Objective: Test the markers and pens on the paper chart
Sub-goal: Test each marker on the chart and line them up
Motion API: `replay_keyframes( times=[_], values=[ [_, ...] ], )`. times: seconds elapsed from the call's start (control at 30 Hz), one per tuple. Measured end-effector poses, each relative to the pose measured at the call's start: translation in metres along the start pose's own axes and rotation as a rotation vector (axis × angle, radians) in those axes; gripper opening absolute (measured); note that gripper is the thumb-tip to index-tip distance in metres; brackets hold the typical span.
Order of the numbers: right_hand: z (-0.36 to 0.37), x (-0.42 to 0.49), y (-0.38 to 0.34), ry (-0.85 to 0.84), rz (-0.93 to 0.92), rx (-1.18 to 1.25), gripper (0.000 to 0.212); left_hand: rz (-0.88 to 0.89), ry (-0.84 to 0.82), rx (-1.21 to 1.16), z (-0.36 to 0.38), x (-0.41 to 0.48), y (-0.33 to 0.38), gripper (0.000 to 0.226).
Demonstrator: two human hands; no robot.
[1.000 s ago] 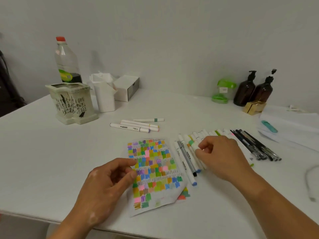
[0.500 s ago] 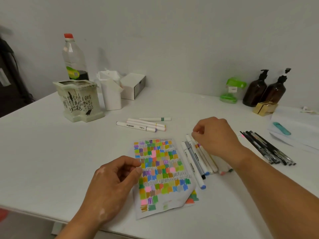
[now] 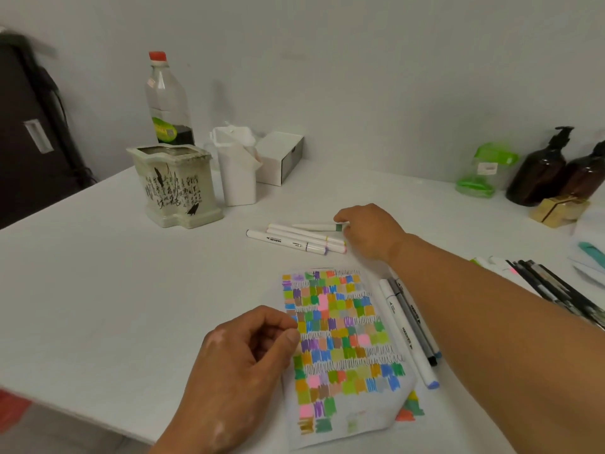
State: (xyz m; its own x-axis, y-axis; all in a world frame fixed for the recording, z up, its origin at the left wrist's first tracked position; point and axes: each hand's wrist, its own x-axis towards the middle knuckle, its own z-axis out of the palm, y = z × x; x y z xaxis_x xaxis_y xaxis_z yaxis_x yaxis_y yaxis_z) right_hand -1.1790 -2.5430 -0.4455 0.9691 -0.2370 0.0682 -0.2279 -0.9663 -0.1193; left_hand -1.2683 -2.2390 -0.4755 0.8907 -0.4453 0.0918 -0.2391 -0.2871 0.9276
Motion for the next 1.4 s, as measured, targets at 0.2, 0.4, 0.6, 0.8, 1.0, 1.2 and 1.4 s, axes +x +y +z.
replay_keyframes(
  times=[0.2,0.4,0.6,0.8,1.0,1.2,1.4],
  values=[
    [-0.001,-0.004,0.004,0.055,0.064,-0.055,0.032,0.027,-0.027,-0.01,-0.002,-0.002,-0.001,0.025],
    [-0.035,-0.038,0.003,0.139,0.156,0.254,0.032,0.05,-0.074,-0.057,-0.002,-0.006,0.002,0.023],
    [-0.061,-0.131,-0.035,0.1,0.166,1.021,0.021,0.081,-0.113,-0.079,-0.002,-0.009,0.0,0.02],
    [-0.036,-0.2,-0.067,0.013,0.099,1.272,0.009,0.199,-0.171,-0.018,-0.007,-0.016,0.003,0.03],
    [-0.011,-0.217,-0.083,-0.041,-0.027,1.158,0.011,0.323,-0.211,0.148,-0.003,-0.021,0.006,0.033],
    [-0.009,-0.221,-0.089,0.035,-0.123,1.1,0.012,0.366,-0.27,0.205,0.001,-0.025,0.01,0.038],
    [-0.01,-0.225,-0.088,0.018,-0.157,1.154,0.016,0.344,-0.345,0.174,0.003,-0.027,0.012,0.036]
  ],
)
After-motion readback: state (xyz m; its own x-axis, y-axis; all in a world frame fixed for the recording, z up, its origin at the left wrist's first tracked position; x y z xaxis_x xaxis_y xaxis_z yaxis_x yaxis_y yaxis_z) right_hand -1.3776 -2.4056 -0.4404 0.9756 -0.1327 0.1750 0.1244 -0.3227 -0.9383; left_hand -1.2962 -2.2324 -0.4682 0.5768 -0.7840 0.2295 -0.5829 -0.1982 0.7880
